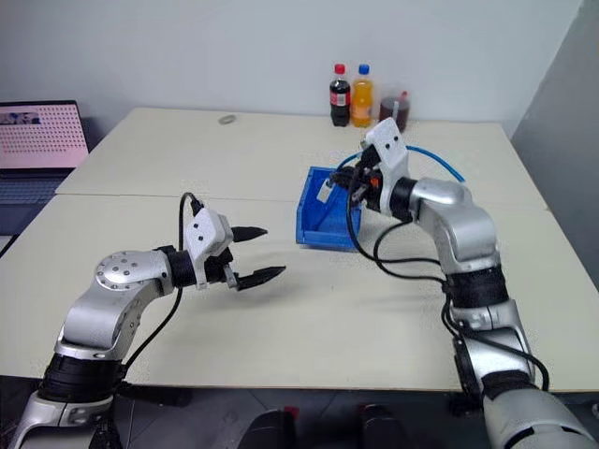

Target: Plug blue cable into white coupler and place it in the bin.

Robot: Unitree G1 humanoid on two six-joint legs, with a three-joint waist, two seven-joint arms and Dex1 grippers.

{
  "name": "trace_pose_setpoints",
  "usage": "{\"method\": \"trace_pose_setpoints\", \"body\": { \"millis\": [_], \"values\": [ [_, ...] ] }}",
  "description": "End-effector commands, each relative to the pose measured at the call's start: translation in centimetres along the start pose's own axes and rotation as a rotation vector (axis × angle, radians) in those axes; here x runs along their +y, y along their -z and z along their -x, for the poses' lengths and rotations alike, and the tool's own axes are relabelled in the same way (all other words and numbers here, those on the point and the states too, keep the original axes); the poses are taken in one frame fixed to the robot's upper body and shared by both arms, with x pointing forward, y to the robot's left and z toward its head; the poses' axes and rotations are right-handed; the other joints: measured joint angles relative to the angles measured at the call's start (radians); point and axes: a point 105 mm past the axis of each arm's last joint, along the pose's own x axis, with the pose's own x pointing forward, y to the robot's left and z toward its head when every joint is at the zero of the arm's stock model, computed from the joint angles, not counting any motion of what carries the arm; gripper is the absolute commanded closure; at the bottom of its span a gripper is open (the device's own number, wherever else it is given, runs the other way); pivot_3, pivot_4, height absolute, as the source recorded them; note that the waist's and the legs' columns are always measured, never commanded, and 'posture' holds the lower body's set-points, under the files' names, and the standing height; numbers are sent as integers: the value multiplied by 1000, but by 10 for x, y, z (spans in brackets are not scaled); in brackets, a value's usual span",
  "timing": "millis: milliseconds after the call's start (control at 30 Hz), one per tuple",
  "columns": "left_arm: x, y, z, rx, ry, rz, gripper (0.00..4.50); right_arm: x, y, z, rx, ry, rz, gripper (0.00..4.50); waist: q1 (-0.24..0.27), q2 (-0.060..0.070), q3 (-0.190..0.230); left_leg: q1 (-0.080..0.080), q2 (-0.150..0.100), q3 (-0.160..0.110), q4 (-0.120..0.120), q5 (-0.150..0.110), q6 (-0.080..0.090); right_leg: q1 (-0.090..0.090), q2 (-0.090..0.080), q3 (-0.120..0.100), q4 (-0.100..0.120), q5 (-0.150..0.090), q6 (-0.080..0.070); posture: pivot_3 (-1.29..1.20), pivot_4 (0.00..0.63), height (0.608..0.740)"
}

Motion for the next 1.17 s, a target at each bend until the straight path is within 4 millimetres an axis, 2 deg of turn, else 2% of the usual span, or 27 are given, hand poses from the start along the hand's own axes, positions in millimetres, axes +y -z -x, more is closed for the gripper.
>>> {"method": "trace_pose_setpoints", "body": {
  "millis": [33,100,167,267,367,467,667,800,867,1033,1167],
  "values": [
    [-1,-10,-5,-21,7,-44,15,-23,4,-12,53,54,49,4500,-4,0,0,-1,0,0,0,0,0,-2,0,0,0,1,-2,0,150,740],
    [-1,-10,-6,-21,8,-46,0,-28,12,-14,98,45,56,3819,-4,0,0,-5,0,0,0,0,0,-5,0,0,0,1,-2,0,150,740],
    [0,-9,-7,-18,6,-49,0,-32,20,-13,151,33,75,3407,-4,0,0,-11,0,1,0,0,0,-12,0,0,1,1,-3,0,150,740],
    [0,-8,-7,-13,7,-51,0,-35,26,-7,203,-3,99,2672,-3,0,1,-11,0,3,-1,0,0,-12,-1,0,1,1,-3,0,150,740],
    [1,-6,-6,-6,13,-49,0,-36,29,1,247,-55,129,1911,-3,0,1,-11,0,5,-2,0,-1,-12,-2,0,0,1,-4,0,150,740],
    [2,-5,-5,-2,15,-49,0,-37,30,11,276,-93,132,1337,-3,0,1,-11,0,4,-1,0,-1,-12,-2,0,0,1,-4,0,150,740],
    [7,-1,0,1,11,-33,0,-34,22,36,261,-142,96,19,-2,1,2,-11,0,4,0,0,-1,-12,-2,-1,2,1,-3,0,150,740],
    [26,6,16,-1,-100,8,0,-23,16,68,184,-111,104,7,5,1,2,-11,1,3,0,0,-1,-11,-2,-1,1,1,-3,0,150,740],
    [36,15,29,25,-176,27,0,-15,23,89,161,-71,108,7,10,1,2,-12,1,3,-1,0,-1,-12,-2,-1,1,1,-4,0,150,740],
    [50,27,54,55,-247,80,0,13,36,128,126,-16,23,7,12,0,2,-11,1,3,0,0,-1,-11,-2,-1,1,1,-3,0,150,740],
    [51,29,57,63,-210,124,0,25,40,135,123,4,2,7,10,0,2,-10,1,2,1,0,-1,-10,-1,-2,2,-2,1,0,150,740]
  ]
}}
